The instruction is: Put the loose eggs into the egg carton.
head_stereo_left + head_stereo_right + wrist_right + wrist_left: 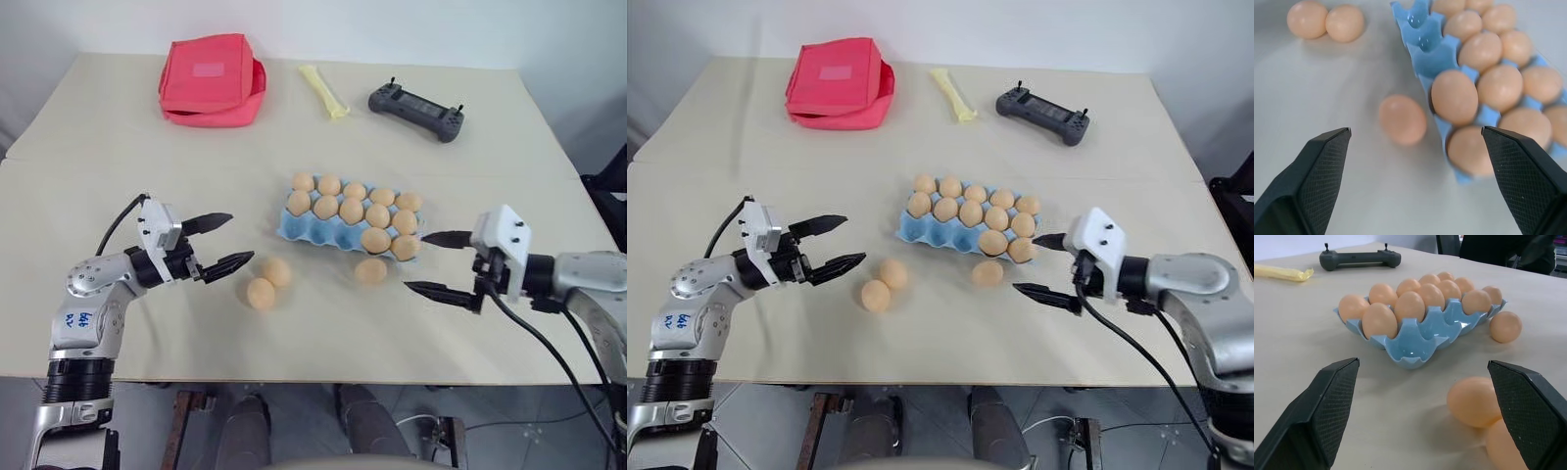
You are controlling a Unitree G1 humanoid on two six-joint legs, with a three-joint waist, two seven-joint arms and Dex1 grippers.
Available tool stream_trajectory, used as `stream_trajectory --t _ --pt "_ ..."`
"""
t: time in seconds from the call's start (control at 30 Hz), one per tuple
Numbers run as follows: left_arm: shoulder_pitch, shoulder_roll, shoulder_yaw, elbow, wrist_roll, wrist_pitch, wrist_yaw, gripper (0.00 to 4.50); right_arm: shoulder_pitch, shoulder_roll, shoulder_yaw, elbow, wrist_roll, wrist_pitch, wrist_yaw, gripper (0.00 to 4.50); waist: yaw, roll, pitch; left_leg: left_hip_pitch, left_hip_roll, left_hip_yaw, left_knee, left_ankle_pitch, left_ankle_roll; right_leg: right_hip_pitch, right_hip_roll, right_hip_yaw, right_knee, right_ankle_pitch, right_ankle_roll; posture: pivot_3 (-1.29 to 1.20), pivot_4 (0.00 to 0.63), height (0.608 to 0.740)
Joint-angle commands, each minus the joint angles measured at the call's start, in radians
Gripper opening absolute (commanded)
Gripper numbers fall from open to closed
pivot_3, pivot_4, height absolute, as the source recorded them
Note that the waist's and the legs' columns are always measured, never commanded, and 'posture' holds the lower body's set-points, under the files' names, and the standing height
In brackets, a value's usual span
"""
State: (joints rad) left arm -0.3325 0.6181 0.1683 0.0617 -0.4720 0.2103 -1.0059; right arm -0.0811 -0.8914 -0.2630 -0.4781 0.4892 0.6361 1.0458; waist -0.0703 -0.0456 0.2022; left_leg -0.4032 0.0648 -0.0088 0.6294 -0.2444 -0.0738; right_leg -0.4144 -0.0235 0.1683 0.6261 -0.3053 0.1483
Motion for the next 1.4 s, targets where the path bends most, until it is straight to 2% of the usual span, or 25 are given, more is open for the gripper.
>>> stream_trajectory --t 0.03,0.17,0.3,0.53,0.8,1.0,1.4 --pt "-0.016 0.007 0.011 0.013 -0.002 -0.019 -0.014 4.5 0.134 -0.025 -0.14 -0.063 0.033 -0.003 0.03 4.47 0.006 0.0 0.0 0.0 0.0 0.0 0.0 0.0 0.0 0.001 0.0 0.0 0.0 0.0 0.0 0.0 0.15 0.74" --pt "-0.014 0.009 0.013 0.019 -0.001 -0.023 -0.021 4.5 0.216 -0.025 -0.198 -0.098 0.054 0.001 0.017 4.47 0.004 0.0 0.0 0.0 0.0 0.001 0.002 0.0 0.0 0.001 0.0 0.001 -0.001 -0.001 -0.002 0.0 0.15 0.74" --pt "-0.013 0.007 0.013 0.02 0.001 -0.024 -0.024 4.5 0.222 -0.018 -0.184 -0.122 0.072 0.01 -0.01 4.47 0.004 0.0 0.0 0.001 0.0 0.001 0.002 0.002 0.0 0.001 0.0 0.001 -0.001 -0.005 -0.01 0.0 0.15 0.74" --pt "-0.002 -0.007 0.011 0.004 0.002 -0.029 -0.012 4.5 0.08 0.041 0.032 -0.082 0.044 0.005 -0.095 4.47 0.001 0.0 0.0 0.0 0.0 0.001 0.003 0.003 0.001 0.002 0.0 0.002 -0.002 -0.005 -0.013 0.0 0.15 0.74" --pt "0.045 0.0 0.033 -0.032 -0.003 -0.025 0.006 4.5 -0.092 0.147 0.273 0.135 -0.082 -0.096 -0.118 4.47 -0.004 0.0 0.0 -0.001 0.0 0.001 0.001 0.003 0.001 0.0 0.0 0.001 -0.003 -0.002 -0.008 0.0 0.15 0.74" --pt "0.089 0.01 0.057 -0.074 -0.017 -0.011 0.017 4.5 -0.169 0.198 0.341 0.257 -0.132 -0.153 -0.109 4.47 -0.006 0.0 0.0 -0.001 0.0 0.001 0.0 0.002 0.001 0.001 0.0 0.001 -0.003 -0.001 -0.005 0.0 0.15 0.74" --pt "0.123 0.007 0.068 -0.115 -0.021 0.0 0.032 4.5 -0.29 0.32 0.426 0.363 -0.167 -0.186 -0.111 4.47 -0.014 0.0 0.0 0.0 0.0 0.0 0.001 0.002 0.001 0.001 0.0 0.001 -0.001 -0.001 -0.005 0.0 0.15 0.74"
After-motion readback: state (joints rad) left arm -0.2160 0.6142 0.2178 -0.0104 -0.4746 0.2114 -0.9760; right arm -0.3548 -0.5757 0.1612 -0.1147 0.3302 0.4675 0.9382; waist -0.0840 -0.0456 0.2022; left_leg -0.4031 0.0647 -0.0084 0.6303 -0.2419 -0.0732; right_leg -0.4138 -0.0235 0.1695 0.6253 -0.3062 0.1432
